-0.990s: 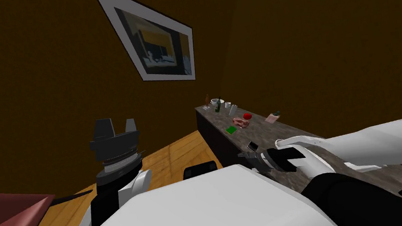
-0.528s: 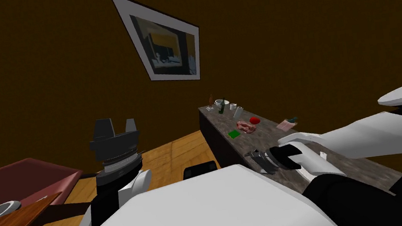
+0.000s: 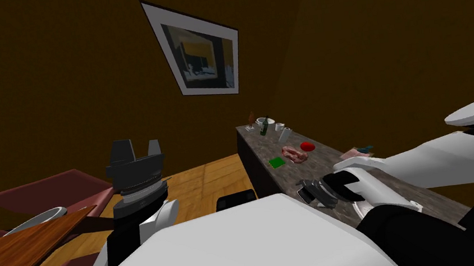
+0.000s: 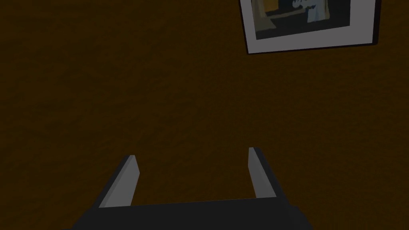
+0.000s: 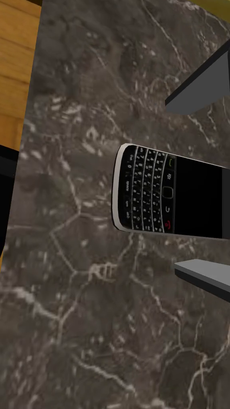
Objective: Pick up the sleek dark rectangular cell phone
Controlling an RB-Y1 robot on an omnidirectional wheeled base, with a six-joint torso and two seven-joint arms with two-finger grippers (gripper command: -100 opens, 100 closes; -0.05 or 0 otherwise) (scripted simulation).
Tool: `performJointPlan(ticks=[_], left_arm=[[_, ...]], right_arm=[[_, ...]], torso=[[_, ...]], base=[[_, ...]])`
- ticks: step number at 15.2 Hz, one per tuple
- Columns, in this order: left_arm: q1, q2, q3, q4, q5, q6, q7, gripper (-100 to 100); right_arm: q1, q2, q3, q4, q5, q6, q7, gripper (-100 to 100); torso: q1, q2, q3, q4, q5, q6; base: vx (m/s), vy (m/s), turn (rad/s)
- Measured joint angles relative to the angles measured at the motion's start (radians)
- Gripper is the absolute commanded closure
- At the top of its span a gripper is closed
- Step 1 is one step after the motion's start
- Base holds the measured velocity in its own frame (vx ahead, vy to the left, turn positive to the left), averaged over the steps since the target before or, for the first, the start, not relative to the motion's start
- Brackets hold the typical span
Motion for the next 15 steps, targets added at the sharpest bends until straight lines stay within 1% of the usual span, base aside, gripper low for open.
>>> performJointPlan(ticks=[2, 4, 5, 6, 7, 8, 13, 14, 15], left_arm=[[0.0, 0.0, 0.0, 0.0, 0.0, 0.0, 0.0, 0], [0.0, 0.0, 0.0, 0.0, 0.0, 0.0, 0.0, 0], [0.0, 0.0, 0.0, 0.0, 0.0, 0.0, 0.0, 0], [0.0, 0.0, 0.0, 0.0, 0.0, 0.0, 0.0, 0], [0.0, 0.0, 0.0, 0.0, 0.0, 0.0, 0.0, 0], [0.0, 0.0, 0.0, 0.0, 0.0, 0.0, 0.0, 0], [0.0, 0.0, 0.0, 0.0, 0.0, 0.0, 0.0, 0], [0.0, 0.0, 0.0, 0.0, 0.0, 0.0, 0.0, 0], [0.0, 0.0, 0.0, 0.0, 0.0, 0.0, 0.0, 0]], right_arm=[[0.009, 0.029, 0.003, 0.014, 0.01, 0.003, 0.012, -100], [0.003, 0.062, 0.02, 0.023, 0.023, 0.009, 0.025, -100], [0.014, 0.075, 0.015, 0.031, 0.028, 0.011, 0.031, -100], [0.031, 0.091, 0.001, 0.038, 0.032, 0.014, 0.037, -100], [0.035, 0.104, 0.003, 0.046, 0.037, 0.015, 0.042, -100], [0.034, 0.106, 0.005, 0.048, 0.038, 0.014, 0.044, 100], [0.035, 0.107, 0.006, 0.048, 0.037, 0.015, 0.043, 100], [0.043, 0.096, -0.006, 0.046, 0.033, 0.013, 0.04, 100], [0.039, 0.082, -0.01, 0.037, 0.028, 0.013, 0.036, 100]], torso=[[0.004, 0.0, 0.0, 0.0, 0.001, 0.0], [0.005, 0.0, 0.0, 0.0, 0.002, 0.0], [0.005, 0.0, 0.0, 0.0, 0.002, 0.0], [0.005, 0.0, 0.0, 0.0, 0.002, 0.0], [0.005, 0.0, 0.0, 0.0, 0.002, 0.0], [0.004, 0.0, 0.0, 0.0, 0.002, 0.0], [0.003, 0.001, 0.001, 0.0, 0.001, -0.001], [0.002, 0.001, 0.001, 0.0, 0.001, -0.001], [0.001, 0.002, 0.001, 0.001, 0.001, -0.001]], base=[[0.026, 0.051, 0.045], [0.023, 0.045, 0.049], [0.017, 0.041, 0.045], [0.022, 0.039, 0.05], [0.015, 0.022, 0.014], [0.005, 0.008, -0.002], [-0.002, -0.003, -0.013], [-0.025, -0.039, -0.08], [-0.03, -0.044, -0.065]])
